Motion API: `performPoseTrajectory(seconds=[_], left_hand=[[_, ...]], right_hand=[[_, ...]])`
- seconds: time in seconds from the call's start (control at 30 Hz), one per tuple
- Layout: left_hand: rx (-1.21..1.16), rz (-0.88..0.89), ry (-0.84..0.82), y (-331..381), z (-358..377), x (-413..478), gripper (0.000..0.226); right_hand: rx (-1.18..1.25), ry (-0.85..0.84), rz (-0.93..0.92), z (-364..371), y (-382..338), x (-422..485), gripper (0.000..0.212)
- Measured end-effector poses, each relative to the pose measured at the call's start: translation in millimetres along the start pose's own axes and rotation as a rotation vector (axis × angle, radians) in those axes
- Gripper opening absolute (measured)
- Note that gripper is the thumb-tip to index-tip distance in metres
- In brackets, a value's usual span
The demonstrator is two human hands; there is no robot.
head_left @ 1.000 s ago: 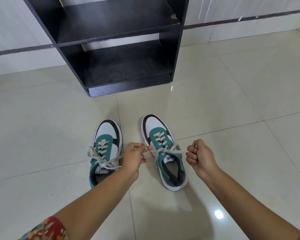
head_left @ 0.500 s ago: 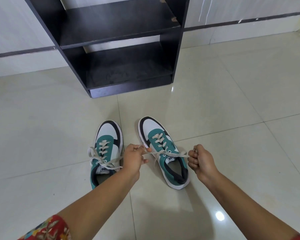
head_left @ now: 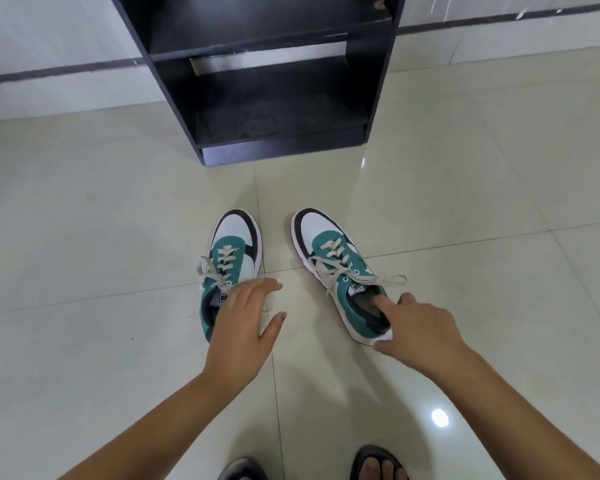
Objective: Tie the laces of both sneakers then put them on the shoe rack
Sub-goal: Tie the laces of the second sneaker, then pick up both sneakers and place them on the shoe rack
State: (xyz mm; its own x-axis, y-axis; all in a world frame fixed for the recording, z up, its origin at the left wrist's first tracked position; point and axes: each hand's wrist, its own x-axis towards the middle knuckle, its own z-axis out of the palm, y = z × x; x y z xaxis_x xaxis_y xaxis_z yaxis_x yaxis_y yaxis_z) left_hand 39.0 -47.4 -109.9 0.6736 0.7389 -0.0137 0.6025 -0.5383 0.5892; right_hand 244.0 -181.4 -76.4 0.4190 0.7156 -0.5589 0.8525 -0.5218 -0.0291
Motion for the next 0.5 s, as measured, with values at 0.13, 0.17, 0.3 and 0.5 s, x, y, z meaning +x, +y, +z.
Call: performPoseTrajectory(seconds=[0.13,0.17,0.3,0.5], left_hand=[[0.103,-0.126,0.088,-26,-8,-24,0.052],[0.113,-0.162,0.109,-31,-8,-29,0.057],[-0.063,-0.322,0.117,-44,-8,-42,0.052],[-0.17,-0.244,0.102,-35,-2,-40,0.031]], right_hand=[[0.081,0.139,-0.028,18,-13,7,0.036],[0.109,0.183,-0.04,20,-17,8,0.031],[0.2,0.312,-0.09,19,-30,9,0.023],[0.15,0.339,-0.201,18,-61,10,0.028]])
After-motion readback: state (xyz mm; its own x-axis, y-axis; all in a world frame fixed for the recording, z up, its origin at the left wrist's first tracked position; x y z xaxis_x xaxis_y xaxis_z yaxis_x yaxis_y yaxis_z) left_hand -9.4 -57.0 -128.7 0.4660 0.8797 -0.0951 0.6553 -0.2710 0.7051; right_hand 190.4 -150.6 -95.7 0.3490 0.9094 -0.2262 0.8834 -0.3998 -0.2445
